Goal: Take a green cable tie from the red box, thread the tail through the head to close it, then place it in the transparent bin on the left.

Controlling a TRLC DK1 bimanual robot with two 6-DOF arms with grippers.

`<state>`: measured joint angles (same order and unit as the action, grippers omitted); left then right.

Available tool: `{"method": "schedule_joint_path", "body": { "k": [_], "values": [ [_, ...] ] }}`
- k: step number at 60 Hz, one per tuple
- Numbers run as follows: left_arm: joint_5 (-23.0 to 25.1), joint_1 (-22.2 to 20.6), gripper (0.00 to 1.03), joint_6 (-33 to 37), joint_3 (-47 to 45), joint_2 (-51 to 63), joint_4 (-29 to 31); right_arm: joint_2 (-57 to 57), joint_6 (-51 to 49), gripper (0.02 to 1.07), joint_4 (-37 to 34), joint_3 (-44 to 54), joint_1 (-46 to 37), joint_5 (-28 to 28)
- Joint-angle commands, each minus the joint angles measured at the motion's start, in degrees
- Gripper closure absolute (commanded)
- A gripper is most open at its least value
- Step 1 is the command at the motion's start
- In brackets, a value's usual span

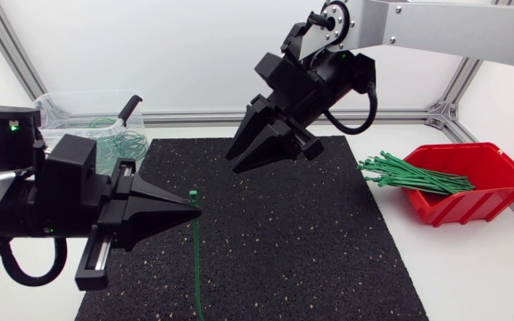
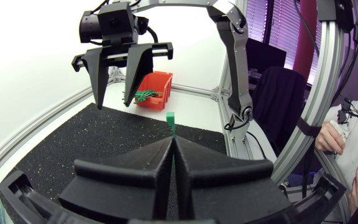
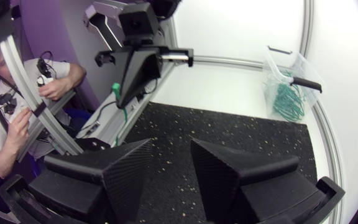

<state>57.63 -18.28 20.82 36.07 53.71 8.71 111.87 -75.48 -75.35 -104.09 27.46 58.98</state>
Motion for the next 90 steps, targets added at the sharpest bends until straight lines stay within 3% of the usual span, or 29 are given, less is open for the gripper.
{"method": "schedule_joint_path", "body": {
  "k": [1,8,18,27,35,41,49,60,77,83,90],
  "values": [
    [-1.46,0.18,1.00,1.24,2.33,1.92,-0.71,-1.66,9.13,0.56,7.15,5.22,-0.66,-4.66],
    [-3.75,0.44,1.00,1.68,3.04,4.03,-2.82,-6.67,16.60,0.56,20.51,13.65,-0.31,-13.72],
    [-4.28,1.67,1.00,1.94,5.23,9.83,-6.42,-11.59,20.81,0.45,27.01,22.00,-0.22,-18.99],
    [-3.75,1.14,1.00,1.33,7.78,15.10,-10.12,-18.97,26.97,0.44,45.82,36.24,1.10,-28.22],
    [-3.49,0.53,1.00,-1.22,9.19,16.51,-15.30,-22.58,29.16,0.44,59.36,46.17,2.42,-32.61],
    [-1.82,0.44,1.00,-4.03,9.80,17.57,-19.34,-21.96,31.27,0.44,60.85,46.88,1.72,-27.43],
    [3.19,1.67,1.00,-5.00,11.74,21.08,-20.05,-20.82,35.40,0.44,60.76,45.21,0.57,-19.08],
    [6.53,3.61,1.00,-5.09,11.65,26.79,-24.18,-18.89,40.33,0.44,60.76,43.01,-0.57,-8.27],
    [11.02,5.28,1.00,-11.94,10.68,30.75,-33.06,-11.59,45.78,0.46,59.36,34.75,-3.38,0.70],
    [11.46,5.80,1.00,-12.56,10.68,31.45,-33.76,-10.62,47.62,0.57,59.27,32.29,-3.64,3.42],
    [12.16,6.24,1.00,-13.79,10.68,32.16,-34.46,-10.10,48.76,0.63,59.62,30.97,-2.94,4.12]
  ]
}}
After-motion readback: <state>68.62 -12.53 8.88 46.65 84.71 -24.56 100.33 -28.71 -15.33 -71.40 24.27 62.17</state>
